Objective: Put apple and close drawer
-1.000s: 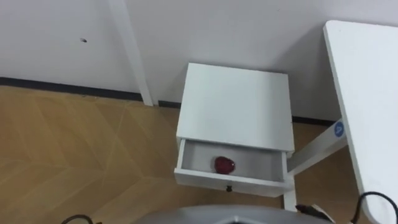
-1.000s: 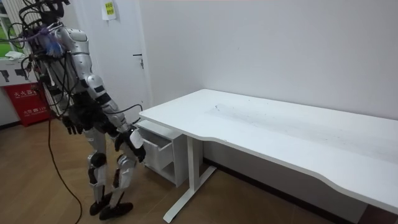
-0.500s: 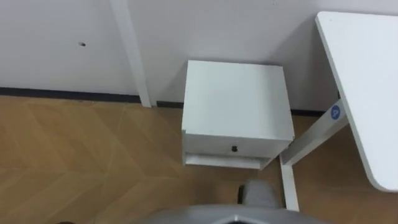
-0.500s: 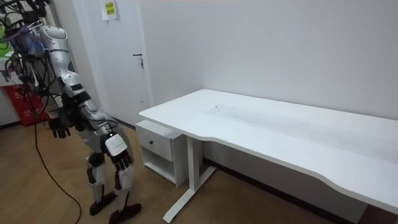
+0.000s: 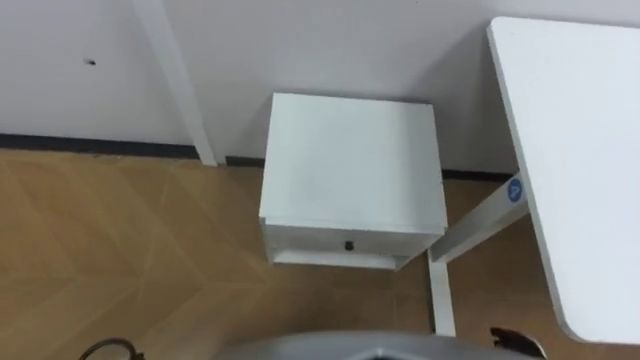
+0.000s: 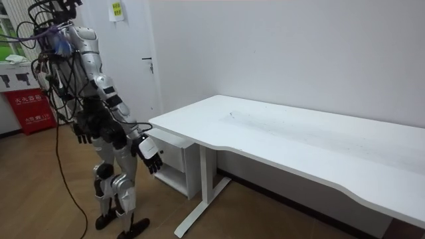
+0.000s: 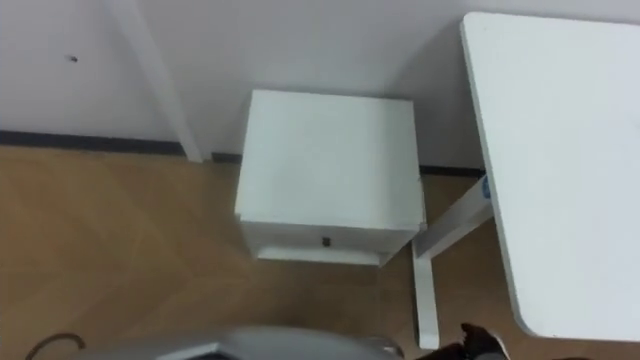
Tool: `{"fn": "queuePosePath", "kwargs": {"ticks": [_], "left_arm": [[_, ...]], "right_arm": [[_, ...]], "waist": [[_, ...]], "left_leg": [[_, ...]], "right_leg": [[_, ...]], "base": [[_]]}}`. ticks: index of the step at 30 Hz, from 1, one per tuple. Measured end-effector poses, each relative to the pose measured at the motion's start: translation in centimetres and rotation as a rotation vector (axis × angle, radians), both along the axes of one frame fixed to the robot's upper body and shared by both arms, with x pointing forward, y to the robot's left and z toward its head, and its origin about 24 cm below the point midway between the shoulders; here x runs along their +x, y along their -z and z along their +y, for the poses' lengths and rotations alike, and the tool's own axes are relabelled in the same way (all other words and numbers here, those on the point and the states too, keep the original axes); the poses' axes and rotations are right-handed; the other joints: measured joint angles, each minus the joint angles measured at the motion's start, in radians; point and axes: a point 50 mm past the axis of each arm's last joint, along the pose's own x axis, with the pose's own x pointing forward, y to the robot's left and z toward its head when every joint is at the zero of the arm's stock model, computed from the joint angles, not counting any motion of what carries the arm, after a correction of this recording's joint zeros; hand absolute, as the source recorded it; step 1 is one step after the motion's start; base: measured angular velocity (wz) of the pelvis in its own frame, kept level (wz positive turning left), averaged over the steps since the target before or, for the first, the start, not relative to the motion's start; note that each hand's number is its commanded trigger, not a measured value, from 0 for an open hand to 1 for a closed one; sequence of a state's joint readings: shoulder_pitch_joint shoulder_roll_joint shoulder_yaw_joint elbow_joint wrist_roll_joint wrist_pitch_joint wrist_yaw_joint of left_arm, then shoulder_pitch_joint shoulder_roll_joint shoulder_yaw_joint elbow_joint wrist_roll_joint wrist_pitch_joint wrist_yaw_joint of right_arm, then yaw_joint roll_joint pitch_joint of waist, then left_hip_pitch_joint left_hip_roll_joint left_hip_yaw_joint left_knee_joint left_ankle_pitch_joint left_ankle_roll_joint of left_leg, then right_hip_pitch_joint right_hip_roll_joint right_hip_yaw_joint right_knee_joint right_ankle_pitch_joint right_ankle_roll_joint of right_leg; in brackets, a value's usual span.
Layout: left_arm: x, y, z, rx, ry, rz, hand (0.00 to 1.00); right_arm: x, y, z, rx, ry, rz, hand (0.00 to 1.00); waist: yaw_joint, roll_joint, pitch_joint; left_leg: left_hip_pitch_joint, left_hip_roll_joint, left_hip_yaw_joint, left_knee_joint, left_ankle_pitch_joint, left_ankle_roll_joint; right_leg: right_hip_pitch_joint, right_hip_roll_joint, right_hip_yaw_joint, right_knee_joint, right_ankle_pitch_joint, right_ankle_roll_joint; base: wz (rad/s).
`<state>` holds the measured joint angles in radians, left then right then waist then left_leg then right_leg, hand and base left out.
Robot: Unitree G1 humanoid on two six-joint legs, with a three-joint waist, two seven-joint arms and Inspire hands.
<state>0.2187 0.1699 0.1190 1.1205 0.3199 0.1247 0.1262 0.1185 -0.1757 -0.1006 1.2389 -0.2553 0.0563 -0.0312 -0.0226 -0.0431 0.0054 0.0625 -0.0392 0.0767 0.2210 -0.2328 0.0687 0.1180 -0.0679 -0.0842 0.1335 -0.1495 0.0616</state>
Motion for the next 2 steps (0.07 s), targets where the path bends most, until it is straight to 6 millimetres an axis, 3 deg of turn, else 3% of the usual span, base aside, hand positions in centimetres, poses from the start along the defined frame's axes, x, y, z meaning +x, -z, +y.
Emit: {"fn": "queuePosePath", "kwargs": {"ticks": [2], "left_arm": [[0.16, 0.02, -0.07, -0.002, 0.0, -0.003, 0.0]], "right_arm": [[-0.19, 0.06, 0.11, 0.002, 0.002, 0.012, 0.0]], "waist": [[-0.001, 0.003, 0.0001]], "left_leg": [[-0.003, 0.01, -0.001, -0.007, -0.001, 0.0]], "right_leg": [[-0.003, 0.01, -0.008, 0.001, -0.006, -0.008]], "base": [[0.08]]}}
